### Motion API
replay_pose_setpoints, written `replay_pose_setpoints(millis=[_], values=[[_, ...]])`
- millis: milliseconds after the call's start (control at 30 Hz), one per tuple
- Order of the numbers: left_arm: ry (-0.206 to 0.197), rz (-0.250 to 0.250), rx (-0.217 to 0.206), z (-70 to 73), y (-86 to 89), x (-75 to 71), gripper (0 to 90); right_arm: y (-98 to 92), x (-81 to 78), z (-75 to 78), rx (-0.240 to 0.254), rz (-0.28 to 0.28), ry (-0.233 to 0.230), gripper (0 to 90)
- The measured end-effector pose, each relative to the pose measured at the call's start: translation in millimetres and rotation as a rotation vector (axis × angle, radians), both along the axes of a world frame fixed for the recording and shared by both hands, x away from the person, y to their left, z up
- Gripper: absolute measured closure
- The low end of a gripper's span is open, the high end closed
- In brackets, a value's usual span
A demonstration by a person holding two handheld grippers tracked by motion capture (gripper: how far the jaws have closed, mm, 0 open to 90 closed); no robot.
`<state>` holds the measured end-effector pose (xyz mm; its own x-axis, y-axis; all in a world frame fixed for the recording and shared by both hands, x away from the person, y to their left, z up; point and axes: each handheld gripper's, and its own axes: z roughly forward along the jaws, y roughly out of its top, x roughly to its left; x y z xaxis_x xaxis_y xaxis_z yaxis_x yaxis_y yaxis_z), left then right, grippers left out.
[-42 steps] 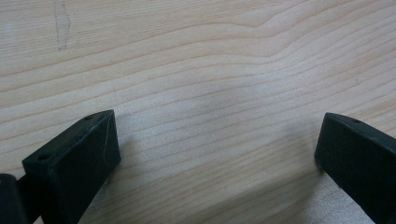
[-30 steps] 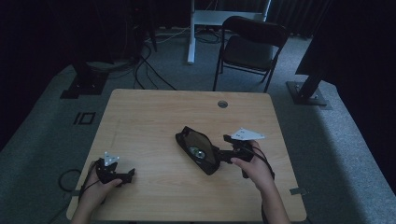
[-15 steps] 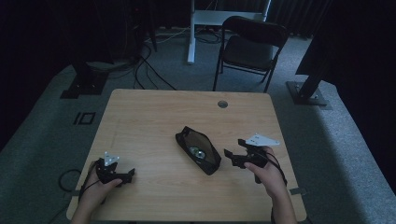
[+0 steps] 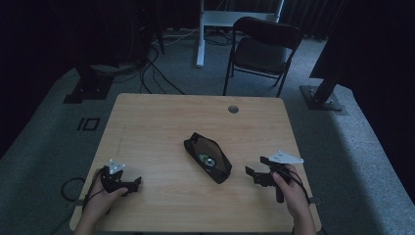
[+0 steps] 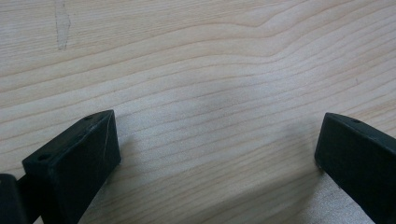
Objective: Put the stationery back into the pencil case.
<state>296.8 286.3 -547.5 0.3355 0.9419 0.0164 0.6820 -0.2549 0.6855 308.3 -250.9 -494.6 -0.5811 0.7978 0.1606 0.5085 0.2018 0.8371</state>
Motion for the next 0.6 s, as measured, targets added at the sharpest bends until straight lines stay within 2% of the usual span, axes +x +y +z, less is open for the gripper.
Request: replay_pose_setpoints(millis=[167,233,267,400,467,500,600], values=[[0.0,0.0,0.0,0.0,0.0,0.0,0.2,-6.5,-3.2,-10.7,-0.013,-0.003,0.018,18.9],[0.0,0.0,0.0,0.0,0.0,0.0,0.2,-11.8,-4.4,-19.6,-0.046,-0.026,0.035,18.9],[0.0,0.0,0.0,0.0,0.0,0.0,0.2,-11.8,-4.4,-19.6,-0.046,-0.026,0.035,18.9],[0.0,0.0,0.0,0.0,0.0,0.0,0.2,-15.2,-7.0,-30.0,-0.144,0.033,0.046,13.8],[0.0,0.0,0.0,0.0,0.0,0.0,0.2,-15.4,-7.5,-32.1,-0.142,0.023,0.051,13.8],[0.0,0.0,0.0,0.0,0.0,0.0,0.2,-17.2,-7.9,-36.8,-0.117,-0.005,0.069,13.9],[0.0,0.0,0.0,0.0,0.0,0.0,0.2,-19.5,-8.4,-41.3,-0.138,-0.023,0.079,13.9]])
